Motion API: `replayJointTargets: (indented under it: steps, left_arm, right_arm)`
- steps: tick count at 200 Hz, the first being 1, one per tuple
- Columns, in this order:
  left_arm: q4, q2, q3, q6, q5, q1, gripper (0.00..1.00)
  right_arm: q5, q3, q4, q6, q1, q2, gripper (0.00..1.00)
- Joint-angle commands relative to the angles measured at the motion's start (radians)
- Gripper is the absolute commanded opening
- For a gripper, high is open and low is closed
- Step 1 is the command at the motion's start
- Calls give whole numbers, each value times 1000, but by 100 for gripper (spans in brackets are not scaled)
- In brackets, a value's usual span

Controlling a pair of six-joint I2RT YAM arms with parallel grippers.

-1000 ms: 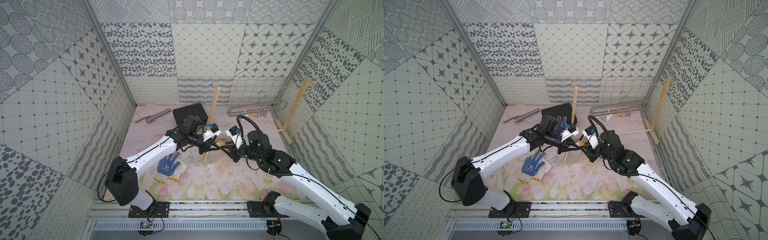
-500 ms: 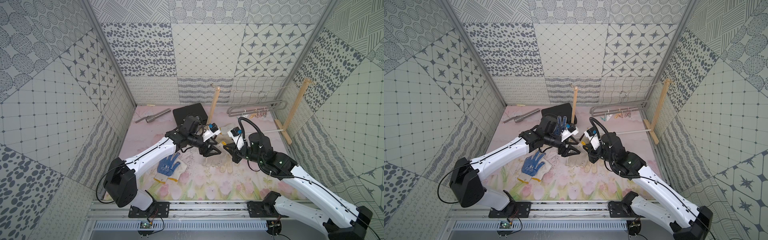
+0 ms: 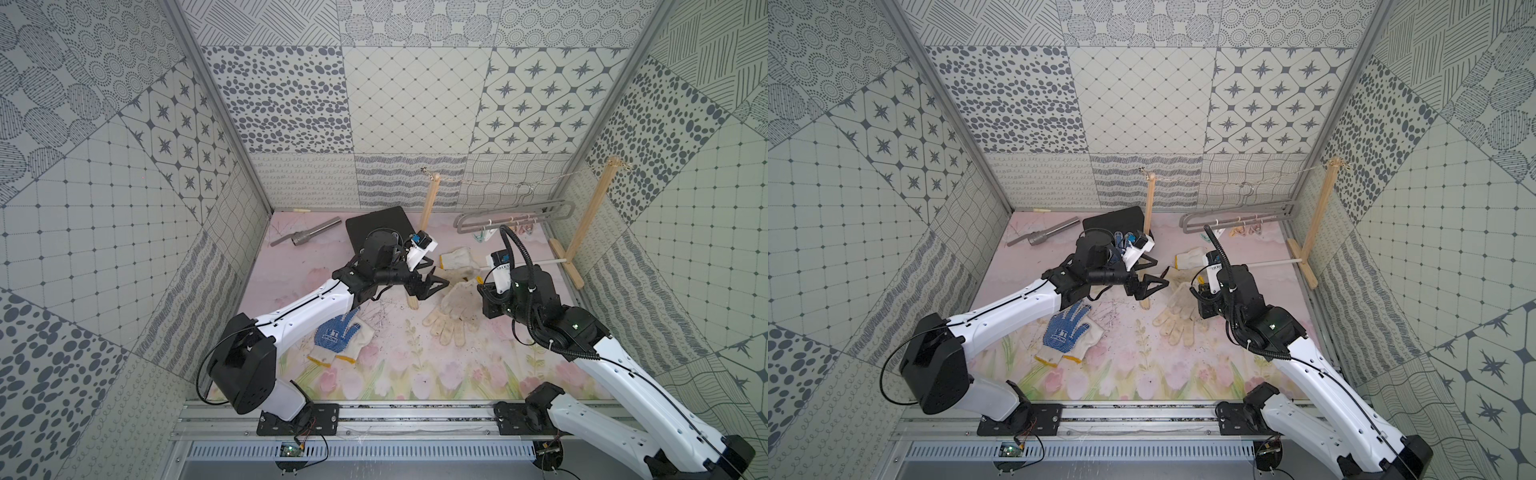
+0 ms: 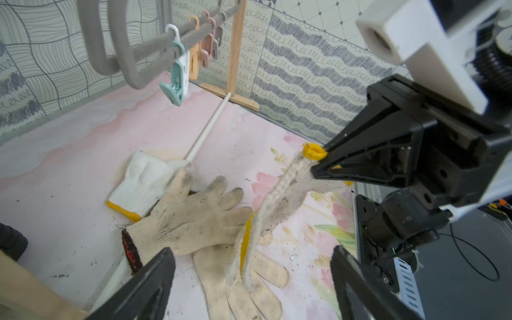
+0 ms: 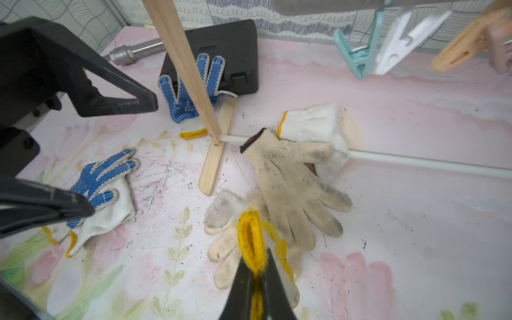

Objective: Clip the gloves onto a hanger to dry
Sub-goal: Pick up the glove from the center of the board, then pick up the clamp from the hanger.

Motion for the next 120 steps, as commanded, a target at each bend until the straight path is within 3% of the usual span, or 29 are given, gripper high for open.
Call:
replayJointTargets:
  steps: [1,51,120]
  left_arm:
    - [273,77,57,-121,-198,-5,89]
    - [311,248,205,-129,-353,-20,91]
    - [346,466,397,-139,-294,-19,92]
  right_arm:
    - [68,53,-3,45,-30,-29,0]
    - [16,73,13,71,-166,-30,0]
    - [-173,64,58,63,-376,-16,0]
